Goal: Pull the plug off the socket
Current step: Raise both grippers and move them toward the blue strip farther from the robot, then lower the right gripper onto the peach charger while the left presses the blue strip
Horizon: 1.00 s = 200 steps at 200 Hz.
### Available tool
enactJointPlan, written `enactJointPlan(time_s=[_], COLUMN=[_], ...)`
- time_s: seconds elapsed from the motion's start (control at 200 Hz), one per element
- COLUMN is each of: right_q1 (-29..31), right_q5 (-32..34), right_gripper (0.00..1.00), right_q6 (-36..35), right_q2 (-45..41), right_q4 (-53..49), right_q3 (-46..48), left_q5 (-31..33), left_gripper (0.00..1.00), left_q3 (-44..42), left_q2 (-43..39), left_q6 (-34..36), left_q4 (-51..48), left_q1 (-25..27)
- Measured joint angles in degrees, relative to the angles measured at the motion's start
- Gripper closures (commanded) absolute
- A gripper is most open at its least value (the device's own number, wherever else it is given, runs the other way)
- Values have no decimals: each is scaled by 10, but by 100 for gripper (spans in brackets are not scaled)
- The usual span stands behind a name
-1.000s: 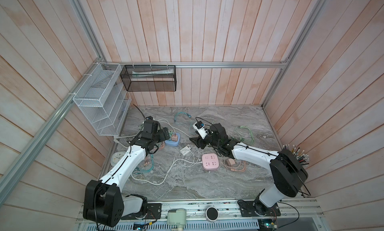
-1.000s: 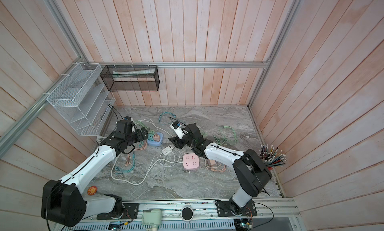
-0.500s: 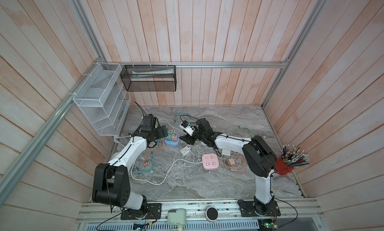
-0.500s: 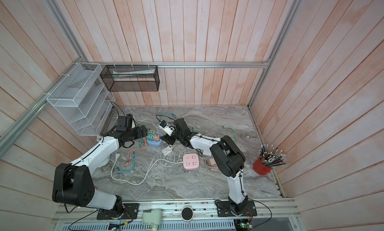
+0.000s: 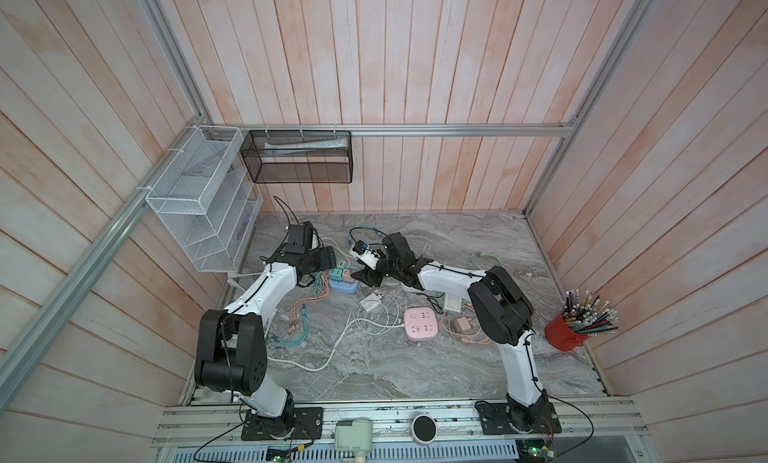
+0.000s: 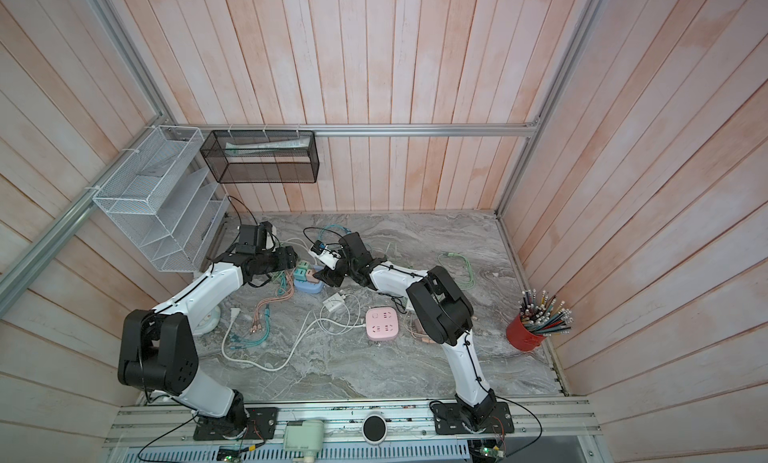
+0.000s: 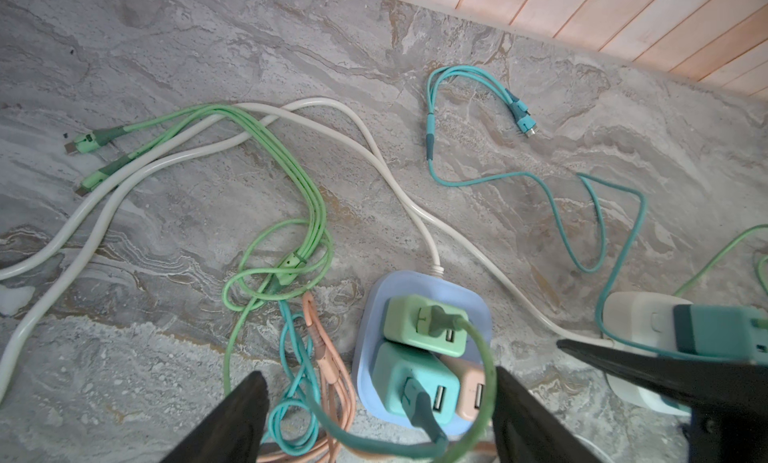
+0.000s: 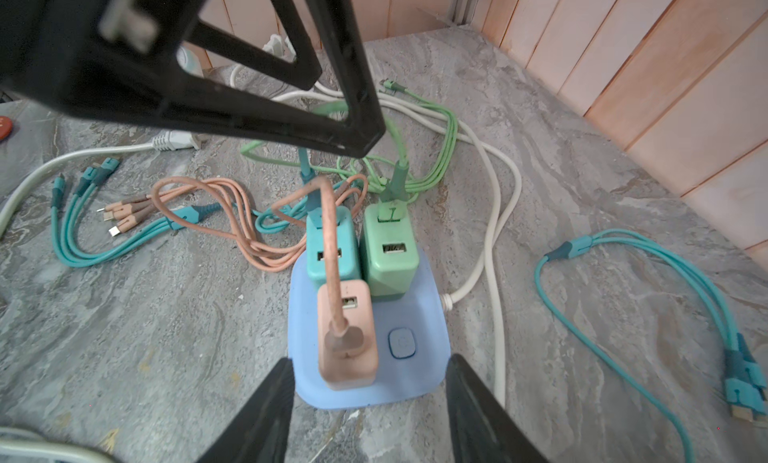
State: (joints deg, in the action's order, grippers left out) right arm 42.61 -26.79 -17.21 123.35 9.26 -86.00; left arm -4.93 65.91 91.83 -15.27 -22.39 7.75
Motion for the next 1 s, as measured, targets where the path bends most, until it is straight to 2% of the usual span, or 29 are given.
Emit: enactJointPlan(time_s=[0.195, 1.0], right_q1=[0, 8], right_q5=[-9, -12], right_gripper=[39, 43], right_q6=[-14, -35], right_q2=[14, 70], right_q4=[-20, -56], right_q3=[-8, -84], left_q5=[-12, -33], left_gripper=[28, 28], left_q3=[1, 0], left_q2=[12, 66], left_q6=[7, 22], left_q4=[-3, -3], left_q1=[0, 12])
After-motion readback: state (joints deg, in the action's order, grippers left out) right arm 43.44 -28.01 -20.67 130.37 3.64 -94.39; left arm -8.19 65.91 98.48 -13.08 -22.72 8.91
